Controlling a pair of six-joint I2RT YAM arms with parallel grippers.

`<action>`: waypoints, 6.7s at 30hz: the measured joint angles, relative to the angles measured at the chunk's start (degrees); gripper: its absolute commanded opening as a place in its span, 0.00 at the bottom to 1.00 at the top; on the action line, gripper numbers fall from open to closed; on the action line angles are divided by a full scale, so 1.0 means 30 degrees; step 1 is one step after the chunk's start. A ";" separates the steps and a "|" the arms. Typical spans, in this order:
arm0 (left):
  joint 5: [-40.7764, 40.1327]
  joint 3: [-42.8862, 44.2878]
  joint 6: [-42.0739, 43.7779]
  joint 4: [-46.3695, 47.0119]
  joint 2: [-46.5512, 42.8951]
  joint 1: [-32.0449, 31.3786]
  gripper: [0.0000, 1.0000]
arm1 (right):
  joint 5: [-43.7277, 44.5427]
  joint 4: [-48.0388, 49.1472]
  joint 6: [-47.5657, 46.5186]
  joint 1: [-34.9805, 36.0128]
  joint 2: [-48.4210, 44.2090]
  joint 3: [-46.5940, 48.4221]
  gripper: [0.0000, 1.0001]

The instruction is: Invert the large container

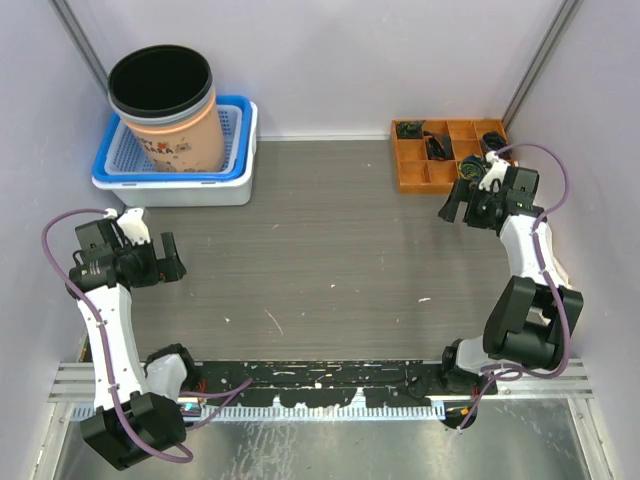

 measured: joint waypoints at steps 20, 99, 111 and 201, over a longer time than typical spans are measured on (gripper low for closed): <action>0.0044 0.3628 0.0670 -0.2776 0.1209 0.0109 0.99 | -0.1566 0.1989 0.0954 -0.1654 -0.2200 -0.1814 1.00; 0.7796 3.1999 0.6674 0.1501 2.1150 -0.6324 0.99 | -0.2076 -0.0780 -0.3366 -0.2098 0.0590 -0.0852 1.00; 0.6003 3.3266 0.7278 0.1450 2.3525 -0.6615 0.99 | -0.2084 -0.0787 -0.3497 -0.2098 0.0590 -0.0852 1.00; 0.1348 3.1678 0.6870 0.1494 2.2578 -0.7832 0.50 | -0.3067 -0.2273 -0.4320 -0.2098 0.1741 -0.0102 1.00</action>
